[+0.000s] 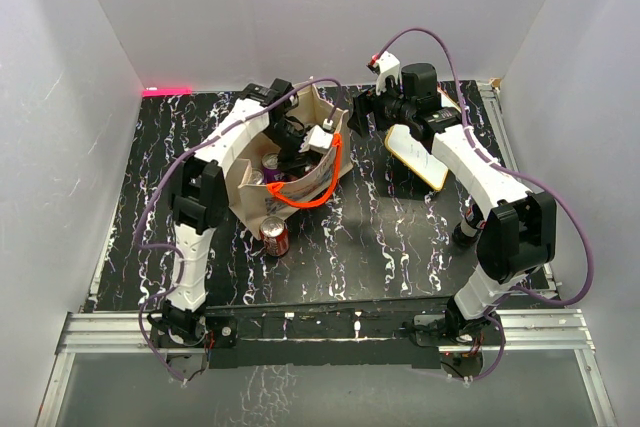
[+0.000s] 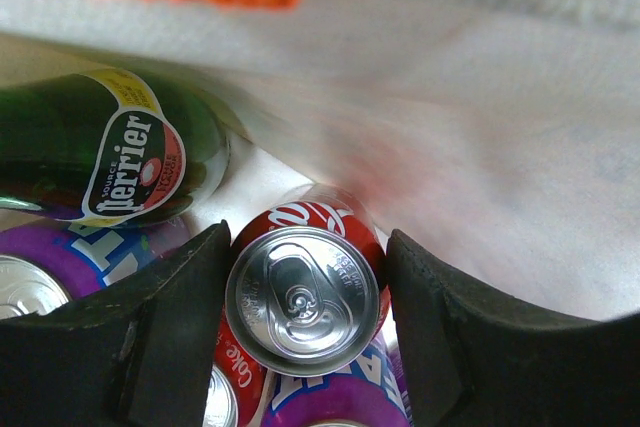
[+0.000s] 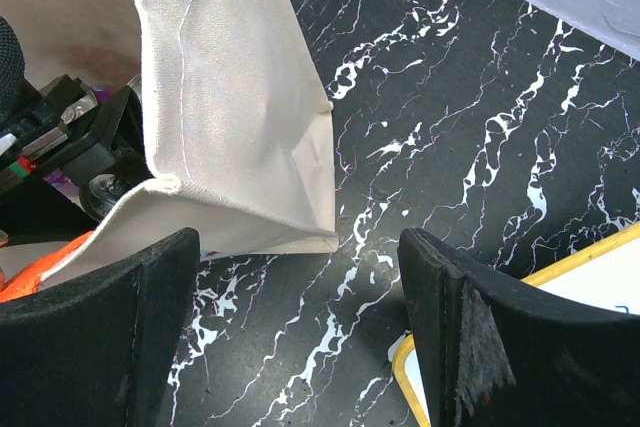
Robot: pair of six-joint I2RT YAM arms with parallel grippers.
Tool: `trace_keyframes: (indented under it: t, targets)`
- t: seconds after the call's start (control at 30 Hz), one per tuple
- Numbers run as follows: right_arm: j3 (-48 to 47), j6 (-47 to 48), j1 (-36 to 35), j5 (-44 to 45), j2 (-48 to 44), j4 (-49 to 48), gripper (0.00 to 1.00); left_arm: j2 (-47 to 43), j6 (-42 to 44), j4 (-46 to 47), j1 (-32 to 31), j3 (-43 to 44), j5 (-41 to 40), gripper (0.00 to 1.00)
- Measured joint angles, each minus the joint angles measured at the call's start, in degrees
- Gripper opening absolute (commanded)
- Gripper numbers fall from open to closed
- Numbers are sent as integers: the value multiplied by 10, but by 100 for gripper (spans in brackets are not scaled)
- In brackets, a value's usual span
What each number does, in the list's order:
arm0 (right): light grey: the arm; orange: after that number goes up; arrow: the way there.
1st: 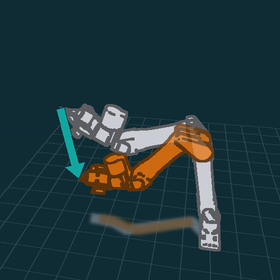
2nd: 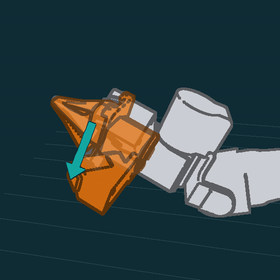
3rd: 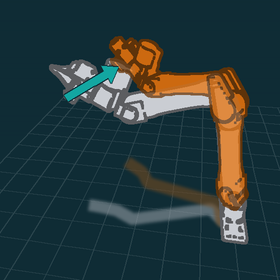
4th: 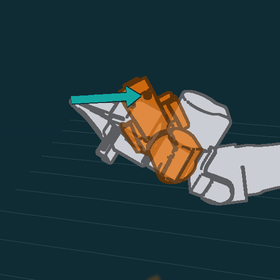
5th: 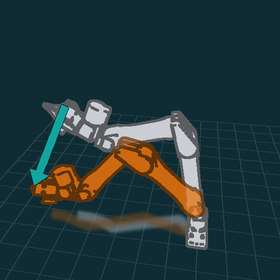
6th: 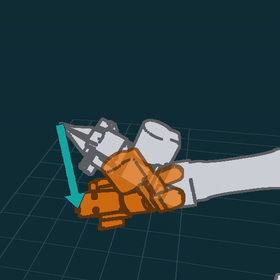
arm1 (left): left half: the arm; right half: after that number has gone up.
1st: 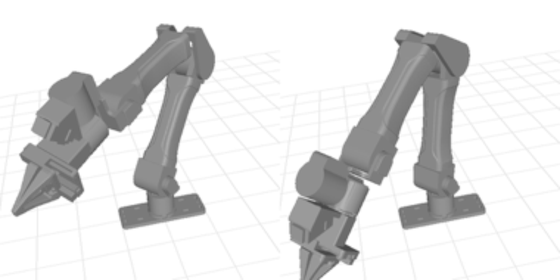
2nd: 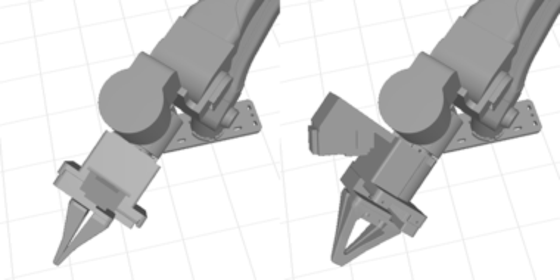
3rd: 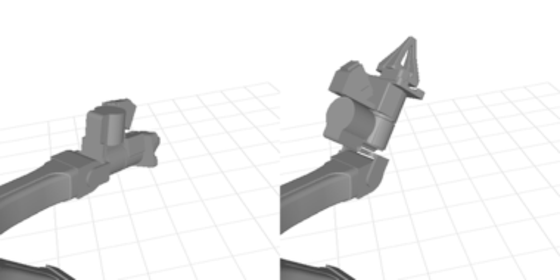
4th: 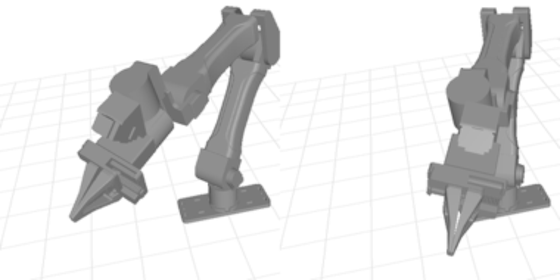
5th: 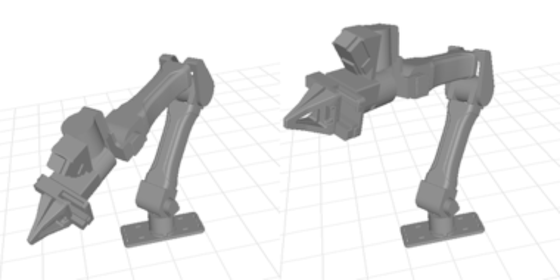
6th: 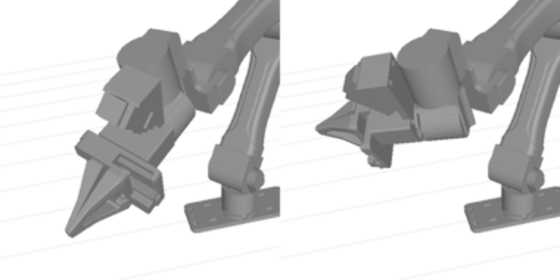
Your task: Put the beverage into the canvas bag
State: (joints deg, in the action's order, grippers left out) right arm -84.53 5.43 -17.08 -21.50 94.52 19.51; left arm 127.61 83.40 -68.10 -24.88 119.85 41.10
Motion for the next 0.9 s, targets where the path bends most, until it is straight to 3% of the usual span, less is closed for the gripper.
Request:
trace_keyframes:
  t: [0.4, 0.9]
  targets:
    - [0, 0, 0, 0, 0, 0, 83, -70, -91, 151, 0, -125, 14, 5]
    - [7, -1, 0, 2, -1, 1, 83, -93, -202, 302, -5, -188, 40, 5]
